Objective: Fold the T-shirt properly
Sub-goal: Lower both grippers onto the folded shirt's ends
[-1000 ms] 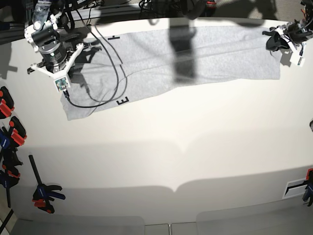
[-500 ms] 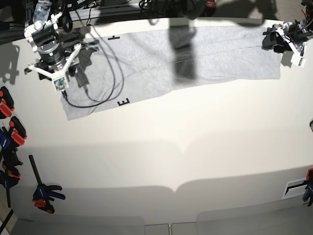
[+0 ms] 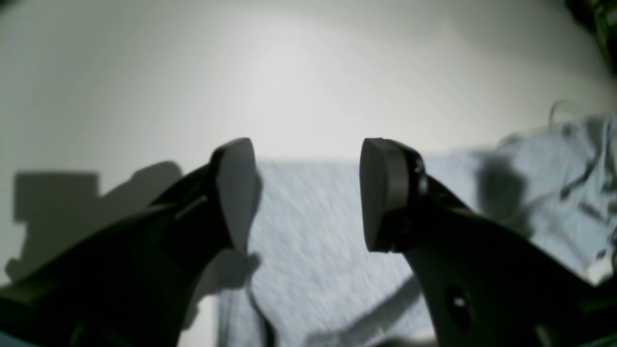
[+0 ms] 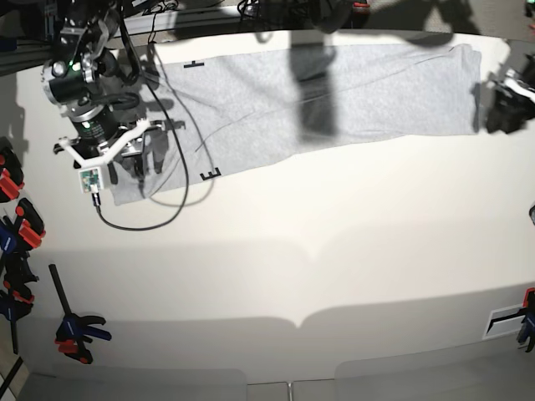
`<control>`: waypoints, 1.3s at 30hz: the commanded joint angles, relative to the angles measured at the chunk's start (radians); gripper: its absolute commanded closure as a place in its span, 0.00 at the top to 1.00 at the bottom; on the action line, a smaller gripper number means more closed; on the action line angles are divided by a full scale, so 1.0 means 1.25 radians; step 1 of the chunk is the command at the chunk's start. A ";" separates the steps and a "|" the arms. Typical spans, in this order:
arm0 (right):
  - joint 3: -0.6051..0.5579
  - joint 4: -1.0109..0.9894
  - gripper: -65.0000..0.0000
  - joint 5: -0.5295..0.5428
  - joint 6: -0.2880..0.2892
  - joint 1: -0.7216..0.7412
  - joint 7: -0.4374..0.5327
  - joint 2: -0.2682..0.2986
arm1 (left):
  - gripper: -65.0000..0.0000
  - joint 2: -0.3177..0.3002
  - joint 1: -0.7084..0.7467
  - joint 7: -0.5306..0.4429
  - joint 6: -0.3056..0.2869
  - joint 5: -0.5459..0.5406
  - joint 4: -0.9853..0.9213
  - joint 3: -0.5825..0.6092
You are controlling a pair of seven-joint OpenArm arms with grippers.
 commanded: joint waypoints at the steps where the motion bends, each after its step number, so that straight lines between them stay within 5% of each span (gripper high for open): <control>1: 0.004 -0.009 0.42 0.002 0.002 0.013 0.018 0.001 | 0.50 -0.003 -0.013 -0.019 -0.008 -0.002 0.012 0.011; 6: 0.004 -0.113 0.42 0.002 0.027 0.031 0.039 -0.011 | 0.50 0.059 -0.078 -0.023 -0.008 0.192 0.012 0.110; 12: 0.004 -0.204 0.42 0.002 0.064 0.037 0.082 -0.011 | 0.50 0.066 -0.088 -0.106 0.030 0.368 0.010 0.139; 26: 0.003 -0.273 0.42 0.062 0.102 0.064 0.099 -0.013 | 0.50 0.099 -0.080 -0.110 0.033 0.377 0.009 0.139; 30: -0.008 -0.273 0.42 0.107 0.150 0.068 0.089 -0.013 | 0.49 0.128 -0.087 -0.132 0.034 0.377 0.009 0.139; 39: -0.124 -0.298 0.42 0.031 0.132 0.092 0.115 -0.013 | 0.49 0.142 -0.136 -0.189 0.037 0.483 -0.092 0.144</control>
